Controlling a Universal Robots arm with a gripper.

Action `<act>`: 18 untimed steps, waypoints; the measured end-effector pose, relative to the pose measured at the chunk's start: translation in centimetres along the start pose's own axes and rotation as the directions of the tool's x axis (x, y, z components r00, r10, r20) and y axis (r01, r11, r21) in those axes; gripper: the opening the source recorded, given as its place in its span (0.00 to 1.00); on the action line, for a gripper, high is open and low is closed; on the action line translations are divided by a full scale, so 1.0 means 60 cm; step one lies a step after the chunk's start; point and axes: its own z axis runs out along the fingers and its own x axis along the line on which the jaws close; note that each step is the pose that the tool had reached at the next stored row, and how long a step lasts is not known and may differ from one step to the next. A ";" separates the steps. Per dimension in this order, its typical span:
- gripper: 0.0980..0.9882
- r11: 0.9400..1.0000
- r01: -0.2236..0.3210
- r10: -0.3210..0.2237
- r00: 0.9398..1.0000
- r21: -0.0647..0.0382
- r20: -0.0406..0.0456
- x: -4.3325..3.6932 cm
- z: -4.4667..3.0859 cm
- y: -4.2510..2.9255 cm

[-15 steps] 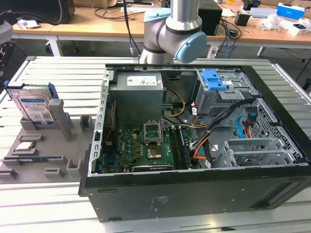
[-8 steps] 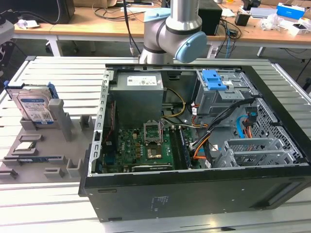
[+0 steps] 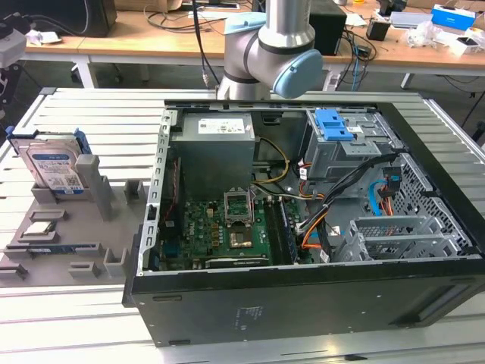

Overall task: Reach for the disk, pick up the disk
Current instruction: 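Pick up the disk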

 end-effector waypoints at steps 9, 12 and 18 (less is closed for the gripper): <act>0.01 0.997 0.082 -0.082 0.997 0.000 -0.003 0.000 0.000 0.000; 0.01 0.993 0.121 -0.121 0.993 0.000 -0.005 0.000 0.000 0.000; 0.01 0.979 0.205 -0.205 0.979 -0.001 -0.008 0.000 0.000 0.000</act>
